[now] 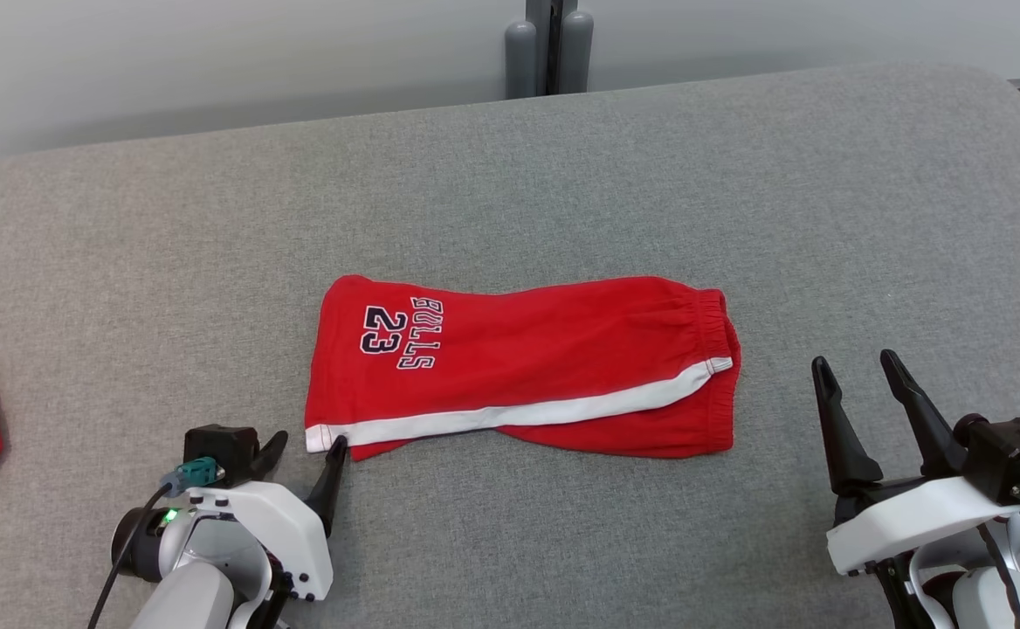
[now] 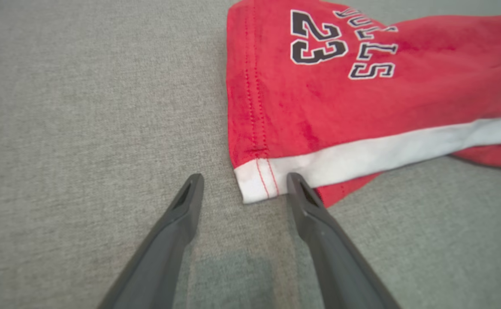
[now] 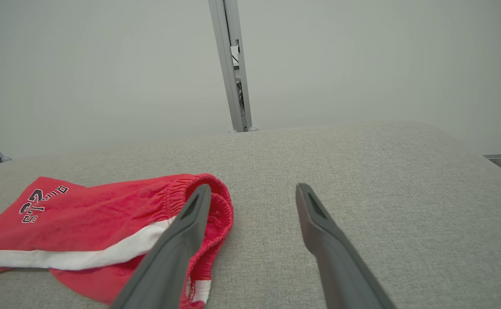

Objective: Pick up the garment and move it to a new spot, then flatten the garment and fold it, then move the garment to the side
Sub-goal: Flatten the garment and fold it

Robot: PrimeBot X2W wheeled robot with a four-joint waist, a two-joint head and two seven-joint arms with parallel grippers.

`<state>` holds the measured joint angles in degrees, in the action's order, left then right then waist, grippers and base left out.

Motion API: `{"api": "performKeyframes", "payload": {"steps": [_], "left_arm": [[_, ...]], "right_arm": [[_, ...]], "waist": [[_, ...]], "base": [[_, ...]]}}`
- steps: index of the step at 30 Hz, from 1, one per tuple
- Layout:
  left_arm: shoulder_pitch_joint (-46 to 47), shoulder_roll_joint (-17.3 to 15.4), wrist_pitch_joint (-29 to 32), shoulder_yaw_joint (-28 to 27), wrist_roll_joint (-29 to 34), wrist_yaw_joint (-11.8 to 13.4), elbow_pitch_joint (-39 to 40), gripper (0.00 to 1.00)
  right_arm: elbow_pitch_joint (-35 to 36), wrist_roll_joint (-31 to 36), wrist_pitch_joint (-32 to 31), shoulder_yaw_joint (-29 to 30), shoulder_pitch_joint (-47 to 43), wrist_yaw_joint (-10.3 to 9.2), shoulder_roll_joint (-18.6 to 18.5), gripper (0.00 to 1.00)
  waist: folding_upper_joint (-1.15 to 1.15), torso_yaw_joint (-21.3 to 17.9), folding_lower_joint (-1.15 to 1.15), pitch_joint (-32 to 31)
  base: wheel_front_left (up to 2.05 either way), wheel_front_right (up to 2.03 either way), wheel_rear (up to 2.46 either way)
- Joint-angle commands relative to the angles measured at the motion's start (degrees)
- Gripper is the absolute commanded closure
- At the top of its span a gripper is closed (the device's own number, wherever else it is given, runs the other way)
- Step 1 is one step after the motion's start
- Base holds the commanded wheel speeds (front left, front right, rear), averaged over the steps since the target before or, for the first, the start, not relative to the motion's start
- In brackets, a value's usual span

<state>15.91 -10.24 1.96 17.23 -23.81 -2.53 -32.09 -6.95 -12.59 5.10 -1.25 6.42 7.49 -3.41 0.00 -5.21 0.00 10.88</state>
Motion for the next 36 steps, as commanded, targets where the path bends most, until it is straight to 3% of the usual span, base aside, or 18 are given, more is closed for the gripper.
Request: {"api": "performKeyframes", "payload": {"steps": [1, 2, 4, 5, 6, 12, 22, 34, 36], "left_arm": [[1.24, -0.18, -0.21, -0.09, -0.28, -0.39, -0.87, 0.00], [1.43, -0.16, -0.35, 0.03, -0.34, -0.50, -1.43, 0.06], [1.82, -0.02, -0.30, 0.50, -0.32, -0.94, -2.52, 0.55], [2.11, -0.05, -0.21, 0.86, -0.10, -1.10, -3.00, 0.86], [2.30, -0.02, -0.32, 1.16, 0.04, -1.29, -3.40, 1.00], [3.32, 0.22, -1.04, 2.34, 0.56, -1.71, -5.22, 1.00], [5.83, 0.82, -2.60, 3.27, 0.62, -1.95, -5.91, 1.00], [7.49, 1.03, -4.00, 3.80, 0.11, -2.04, -6.06, 1.00], [7.73, 1.04, -4.32, 3.90, 0.10, -2.01, -6.03, 1.00]], "right_arm": [[-0.09, -0.15, 0.48, 0.11, 0.38, 0.01, -0.23, 0.00], [-0.11, -0.17, 0.54, 0.13, 0.41, 0.01, -0.24, 0.00], [-0.17, -0.18, 0.50, 0.20, 0.42, 0.01, -0.32, 0.00], [-0.22, -0.17, 0.46, 0.20, 0.44, 0.01, -0.34, 0.00], [-0.29, -0.14, 0.37, 0.10, 0.50, 0.01, -0.39, 0.00], [-1.20, 0.35, -0.70, -2.37, 1.38, 0.01, -1.91, 0.00], [-6.01, 2.03, -2.13, -13.49, 5.98, 0.01, -8.03, 0.00], [-8.80, 2.41, -2.42, -19.80, 10.78, 0.01, -10.92, 0.00], [-9.41, 1.85, -2.69, -20.59, 11.35, 0.01, -11.26, 0.67]], "waist": [[0.00, -0.13, 0.00, 0.21], [0.00, -0.18, 0.00, 0.31], [0.00, -0.18, 0.00, 0.51], [0.00, -0.17, 0.00, 0.60], [0.00, -0.18, 0.00, 0.69], [0.00, -0.05, 0.00, 1.10], [0.00, 1.59, 0.00, 2.76], [0.00, 2.58, 0.00, 4.01], [0.00, 2.74, 0.00, 4.13]], "base": [[0.00, 0.00, 0.00], [0.00, 0.00, 0.00], [0.00, 0.00, 0.00], [0.00, 0.00, 0.00], [0.00, 0.00, 0.00], [0.00, 0.00, 0.00], [0.00, 0.00, 0.00], [0.00, 0.00, 0.00], [0.00, 0.00, 0.00]]}}
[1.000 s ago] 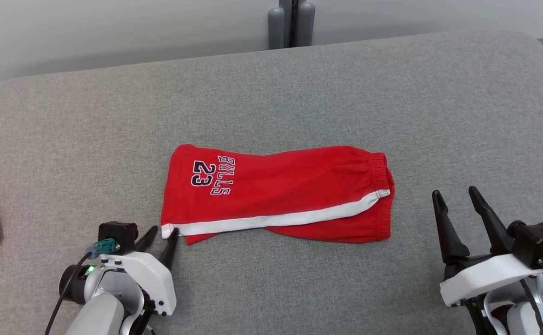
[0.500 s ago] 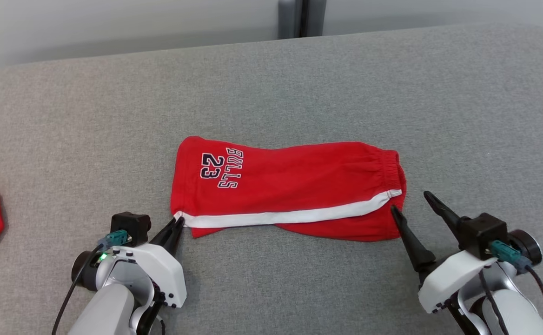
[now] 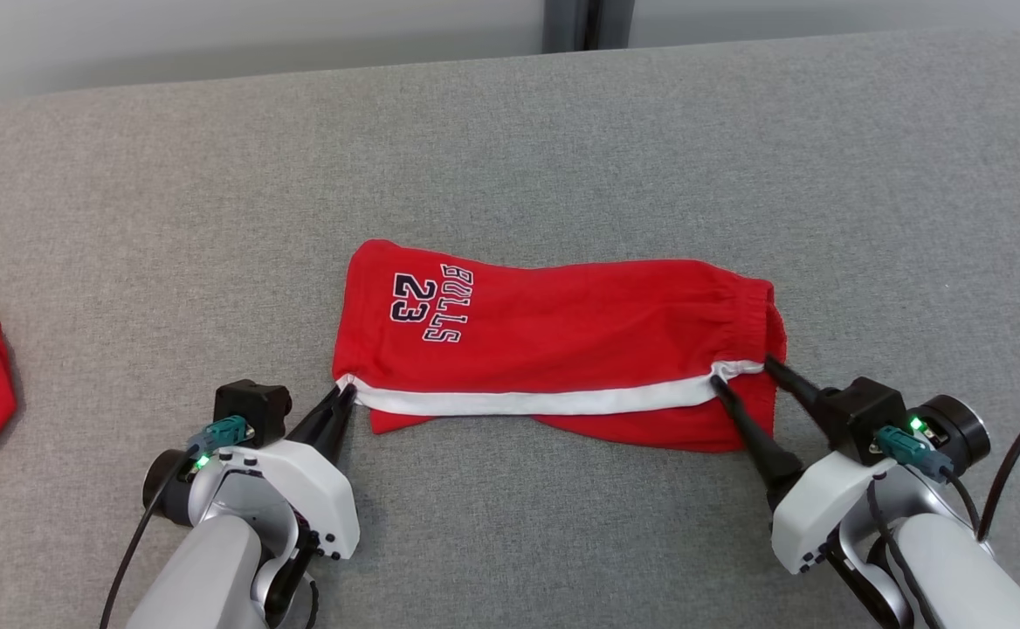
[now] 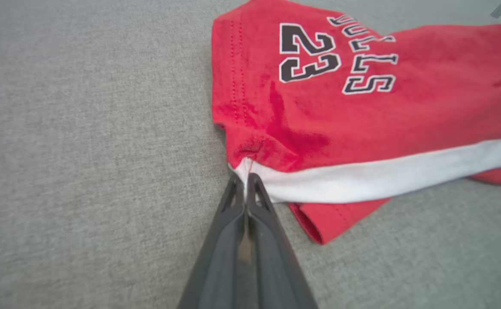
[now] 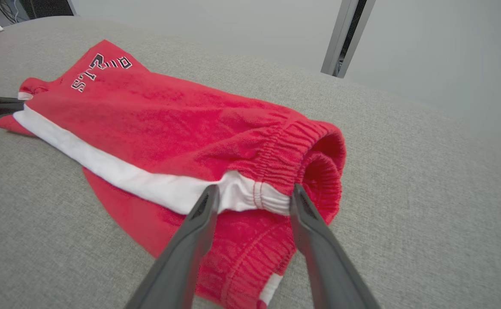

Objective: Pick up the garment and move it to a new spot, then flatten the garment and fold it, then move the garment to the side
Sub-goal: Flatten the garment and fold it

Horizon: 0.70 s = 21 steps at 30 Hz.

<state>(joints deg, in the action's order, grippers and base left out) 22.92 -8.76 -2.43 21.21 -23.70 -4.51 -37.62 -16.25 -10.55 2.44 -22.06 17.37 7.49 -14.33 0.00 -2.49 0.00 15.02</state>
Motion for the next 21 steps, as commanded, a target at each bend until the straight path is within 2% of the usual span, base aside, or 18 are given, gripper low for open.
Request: {"api": "performKeyframes", "payload": {"steps": [1, 7, 13, 21], "left_arm": [[0.82, -0.44, -0.11, -0.08, -0.12, -0.03, -0.36, 1.00], [1.17, -0.91, -3.02, -0.96, -0.56, 0.50, 1.43, 1.00], [1.59, -2.29, -6.88, -2.77, -0.93, 2.08, 7.26, 1.00], [4.39, -3.25, -7.76, -5.21, -1.64, 4.08, 17.20, 1.00]], "right_arm": [[-0.41, -0.53, -0.38, -0.23, 0.58, 0.01, -0.45, 0.98], [-0.62, -3.04, -0.26, -0.26, 0.66, 0.01, -0.83, 1.00], [2.23, -7.18, 2.03, 1.83, 0.53, 0.01, -0.44, 1.00], [7.54, -10.22, 4.03, 6.04, 3.46, 0.01, 1.27, 1.00]], "waist": [[0.00, 0.10, 0.00, 0.05], [0.00, 0.28, 0.00, 0.12], [0.00, 0.05, 0.00, -0.81], [0.00, -0.52, 0.00, -3.15]], "base": [[0.00, 0.00, 0.00], [0.00, 0.00, 0.00], [0.00, 0.00, 0.00], [0.00, 0.00, 0.00]]}}
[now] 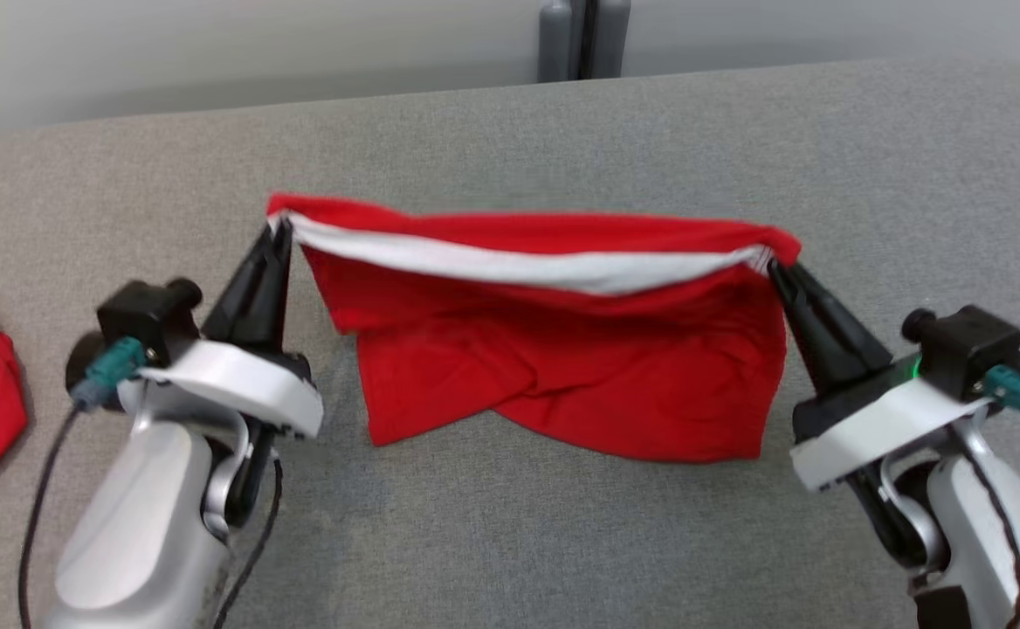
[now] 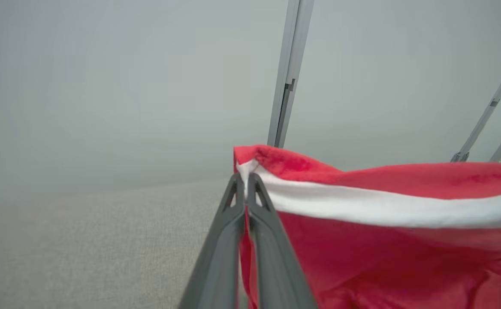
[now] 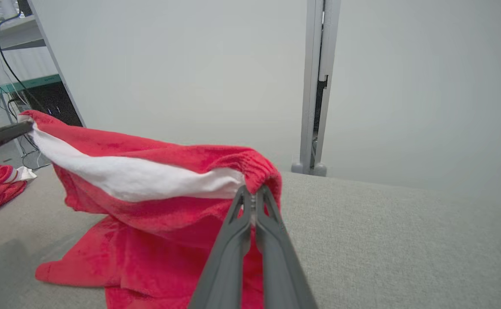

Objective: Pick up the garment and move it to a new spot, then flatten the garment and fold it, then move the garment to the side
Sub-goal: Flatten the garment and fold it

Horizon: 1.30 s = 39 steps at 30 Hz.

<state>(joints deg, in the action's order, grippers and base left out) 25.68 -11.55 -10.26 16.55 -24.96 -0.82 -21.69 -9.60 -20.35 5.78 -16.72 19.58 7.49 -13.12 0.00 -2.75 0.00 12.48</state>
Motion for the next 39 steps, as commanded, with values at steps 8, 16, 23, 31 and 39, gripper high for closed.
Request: {"api": "performKeyframes", "payload": {"steps": [8, 16, 23, 31, 39], "left_arm": [[11.08, -2.38, 3.66, -0.70, 0.57, -0.20, 9.88, 1.00], [20.31, -3.34, 7.29, -1.86, -1.34, -1.64, 12.90, 1.00], [24.86, -3.85, 10.03, -1.74, -2.60, -2.47, 11.35, 1.00], [32.43, -2.78, 9.74, -0.78, -3.11, -3.90, 2.71, 1.00], [47.01, -0.67, 3.89, 1.44, -1.57, -5.75, -12.24, 1.00]], "right_arm": [[5.33, -3.04, 0.89, 4.12, 9.85, 0.01, 0.98, 1.00], [5.95, -4.43, 0.13, 5.15, 19.08, 0.01, 0.09, 1.00], [4.50, -5.92, -0.55, 4.87, 23.71, 0.01, -0.39, 1.00], [-2.79, -9.06, -0.30, 2.66, 31.65, 0.01, -1.05, 1.00], [-17.52, -13.62, 4.87, -1.65, 48.44, 0.01, 1.89, 1.00]], "waist": [[0.00, -0.96, 0.00, -3.20], [0.00, -1.71, 0.00, -4.63], [0.00, -1.96, 0.00, -3.63], [0.00, -2.01, 0.00, 2.56], [0.00, -2.62, 0.00, 11.14]], "base": [[0.00, 0.00, 0.00], [0.00, 0.00, 0.00], [0.00, 0.00, 0.00], [0.00, 0.00, 0.00], [0.00, 0.00, 0.00]]}}
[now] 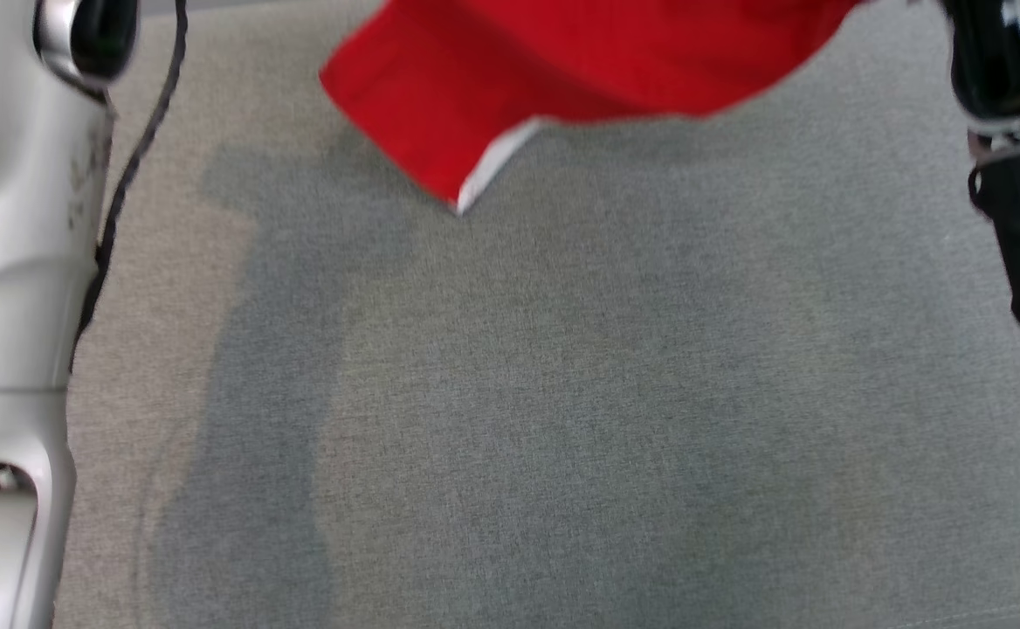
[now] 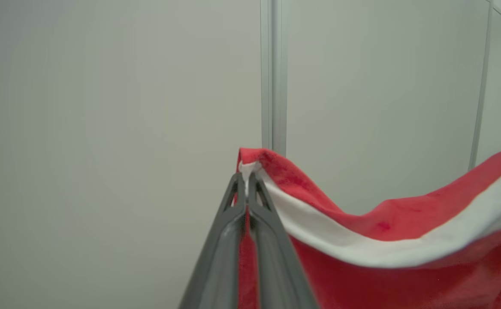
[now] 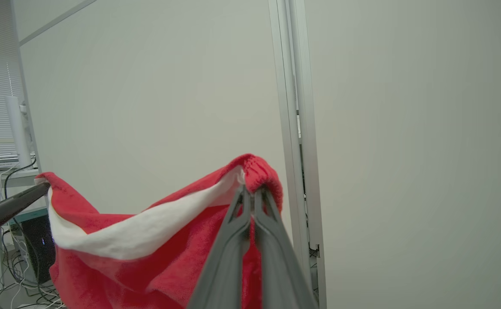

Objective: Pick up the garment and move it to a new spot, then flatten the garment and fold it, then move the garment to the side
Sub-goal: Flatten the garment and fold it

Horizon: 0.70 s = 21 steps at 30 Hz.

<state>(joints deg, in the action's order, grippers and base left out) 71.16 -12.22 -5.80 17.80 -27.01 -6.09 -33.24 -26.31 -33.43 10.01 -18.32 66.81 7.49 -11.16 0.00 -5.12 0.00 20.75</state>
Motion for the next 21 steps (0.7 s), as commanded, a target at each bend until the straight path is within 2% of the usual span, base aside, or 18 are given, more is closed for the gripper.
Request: {"api": "performKeyframes", "payload": {"steps": [1, 6, 9, 13, 17, 21], "left_arm": [[3.72, 0.32, -1.40, 0.59, 0.78, -0.44, -2.76, 1.00], [12.12, 2.04, -6.18, 2.30, 1.82, -0.97, -12.78, 1.00], [14.32, 3.77, -7.23, 3.02, 1.07, -1.23, -18.59, 1.00], [13.11, 5.85, -7.04, 2.77, -2.03, -1.39, -26.52, 1.00], [10.05, 7.16, -6.13, 2.44, -4.97, -1.47, -31.63, 1.00], [5.27, 7.92, -6.02, 1.76, -9.30, -1.40, -35.37, 1.00]], "right_arm": [[-2.97, -0.96, 1.39, -0.49, 3.51, 0.01, 0.22, 1.00], [-11.87, -2.57, 4.71, -2.57, 11.74, 0.01, 1.44, 1.00], [-16.81, -3.13, 5.22, -3.56, 13.33, 0.02, 2.33, 1.00], [-21.10, -3.71, 5.25, -5.33, 12.40, 0.01, 3.51, 1.00], [-24.51, -4.83, 5.22, -7.04, 10.42, 0.02, 4.23, 1.00], [-28.85, -6.34, 5.22, -11.17, 7.26, 0.02, 5.64, 1.00]], "waist": [[0.00, -0.18, 0.00, 3.72], [0.00, 0.98, 0.00, 5.04], [0.00, 1.71, 0.00, 5.44], [0.00, 2.15, 0.00, 6.17], [0.00, 2.10, 0.00, 7.00], [0.00, 1.47, 0.00, 7.69]], "base": [[0.00, 0.00, 0.00], [0.00, 0.00, 0.00], [0.00, 0.00, 0.00], [0.00, 0.00, 0.00], [0.00, 0.00, 0.00], [0.00, 0.00, 0.00]]}}
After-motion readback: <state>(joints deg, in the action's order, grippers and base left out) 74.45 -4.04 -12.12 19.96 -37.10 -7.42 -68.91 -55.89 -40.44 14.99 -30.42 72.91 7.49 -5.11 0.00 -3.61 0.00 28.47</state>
